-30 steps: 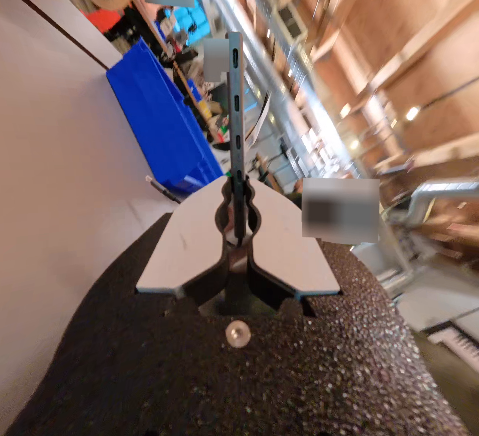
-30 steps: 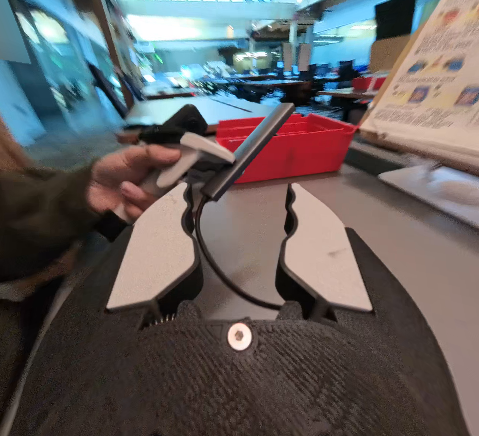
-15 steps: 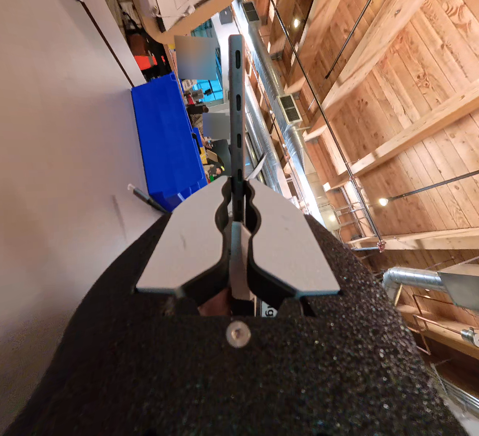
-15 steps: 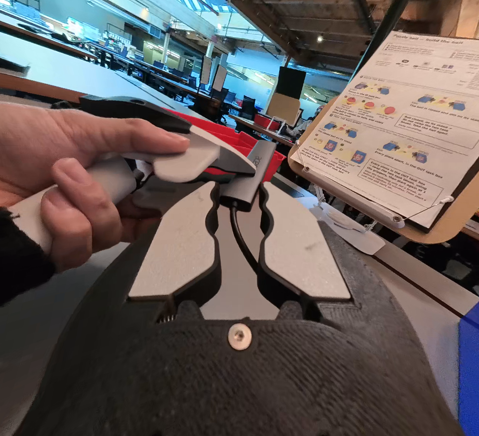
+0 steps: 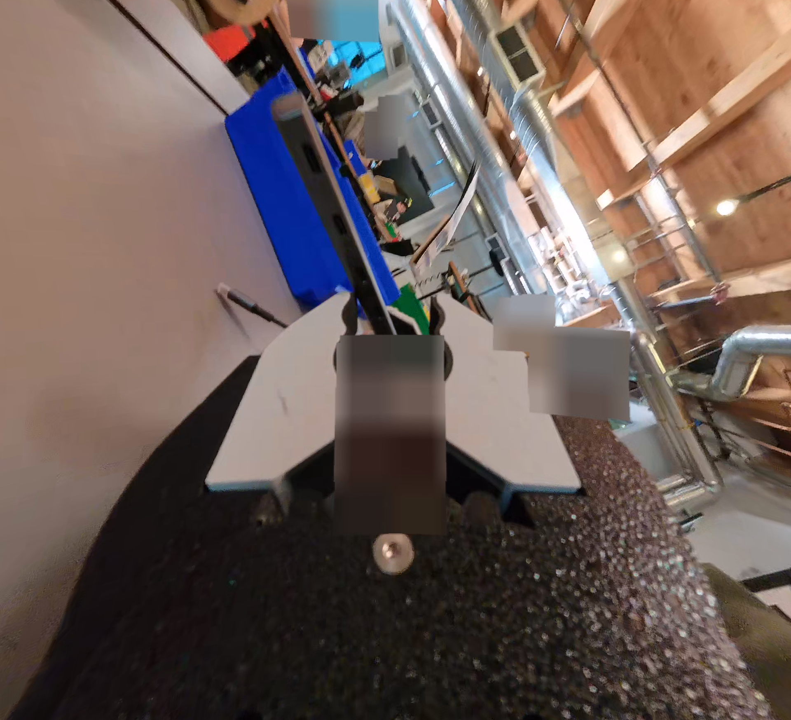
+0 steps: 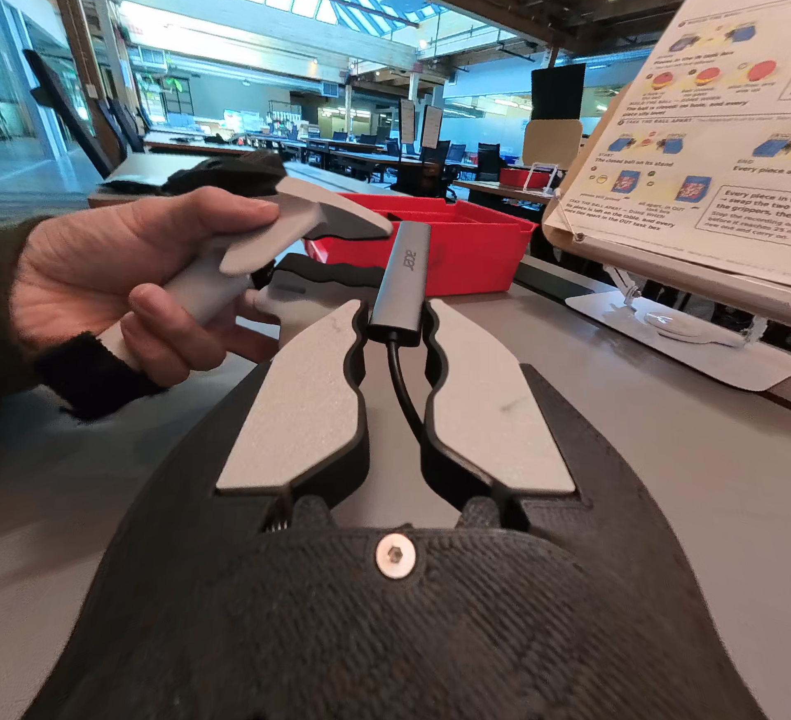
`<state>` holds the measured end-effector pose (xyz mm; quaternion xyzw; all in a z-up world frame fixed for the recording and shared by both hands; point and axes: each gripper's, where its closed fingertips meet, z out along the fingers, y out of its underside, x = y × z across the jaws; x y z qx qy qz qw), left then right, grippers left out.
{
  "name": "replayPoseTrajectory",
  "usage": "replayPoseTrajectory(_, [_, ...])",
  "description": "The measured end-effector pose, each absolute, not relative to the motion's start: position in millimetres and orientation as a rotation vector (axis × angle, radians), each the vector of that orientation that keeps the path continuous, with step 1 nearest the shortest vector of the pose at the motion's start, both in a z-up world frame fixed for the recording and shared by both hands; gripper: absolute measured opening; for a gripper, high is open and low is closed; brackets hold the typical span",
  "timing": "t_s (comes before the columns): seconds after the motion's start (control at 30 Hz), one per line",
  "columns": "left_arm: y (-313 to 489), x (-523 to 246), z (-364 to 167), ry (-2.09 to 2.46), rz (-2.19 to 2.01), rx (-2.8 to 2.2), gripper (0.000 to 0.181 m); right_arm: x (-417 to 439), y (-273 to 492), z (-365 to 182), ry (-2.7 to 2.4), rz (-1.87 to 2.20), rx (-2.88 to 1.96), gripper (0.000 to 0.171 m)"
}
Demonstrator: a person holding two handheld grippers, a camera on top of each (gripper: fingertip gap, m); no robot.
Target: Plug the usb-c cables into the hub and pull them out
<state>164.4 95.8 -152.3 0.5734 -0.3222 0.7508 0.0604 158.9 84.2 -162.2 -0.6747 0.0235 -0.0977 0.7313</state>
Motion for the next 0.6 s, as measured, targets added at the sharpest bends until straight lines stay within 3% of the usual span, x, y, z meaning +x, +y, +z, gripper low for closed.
replayPoseTrajectory(0.07, [92.0, 165.9, -160.6, -0.997, 2.249, 1.779, 0.012, 154.6, 87.1, -163.6, 0.033, -0.232, -1.486, 0.024])
replayPoseTrajectory(0.27, [95.2, 167.8, -160.2, -0.683, 2.265, 1.672, 0.009, 156.1, 90.5, -167.7, 0.027, -0.361, -1.515, 0.024])
replayPoseTrajectory(0.37, [96.2, 168.4, -159.0, -0.617, 2.27, 1.667, 0.009, 158.1, 90.7, -165.5, 0.062, -0.402, -1.497, 0.03])
replayPoseTrajectory(0.6, [90.8, 168.5, -156.3, -0.576, 2.28, 1.662, 0.009, 157.6, 94.0, -167.7, 0.08, -0.438, -1.516, 0.025])
